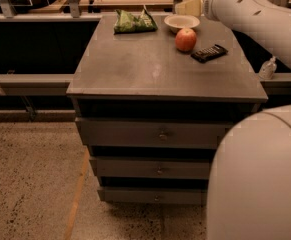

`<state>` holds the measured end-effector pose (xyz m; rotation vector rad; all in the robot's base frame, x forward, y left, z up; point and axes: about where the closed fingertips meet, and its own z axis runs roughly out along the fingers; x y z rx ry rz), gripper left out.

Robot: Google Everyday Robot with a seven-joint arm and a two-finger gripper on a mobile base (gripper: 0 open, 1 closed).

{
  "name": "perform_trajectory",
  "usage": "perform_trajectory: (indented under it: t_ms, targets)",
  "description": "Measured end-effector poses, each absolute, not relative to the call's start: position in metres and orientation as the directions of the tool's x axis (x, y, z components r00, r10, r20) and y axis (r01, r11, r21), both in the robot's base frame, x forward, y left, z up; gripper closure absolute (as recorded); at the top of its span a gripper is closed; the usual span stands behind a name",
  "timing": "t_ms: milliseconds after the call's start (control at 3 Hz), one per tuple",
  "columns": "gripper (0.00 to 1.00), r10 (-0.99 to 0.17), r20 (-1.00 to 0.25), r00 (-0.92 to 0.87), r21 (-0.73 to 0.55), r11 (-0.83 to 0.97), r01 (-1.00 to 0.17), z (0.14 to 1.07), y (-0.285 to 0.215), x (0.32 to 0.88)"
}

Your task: Move apple near rxbar chocolate

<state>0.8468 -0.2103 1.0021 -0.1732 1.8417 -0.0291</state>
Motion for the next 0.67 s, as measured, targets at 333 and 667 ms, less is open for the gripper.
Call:
perform_trajectory:
  t_ms: [333,667]
  targets:
    - [0.0,-0.135,-0.981,-0.138,-0.129,0.99,-0.052,1.0701,-0.2248,0.7916]
    - [0.0,-0.132,-0.981,-0.139,-0.127,0.991,-0.045,1.069,-0.2289,0.7819]
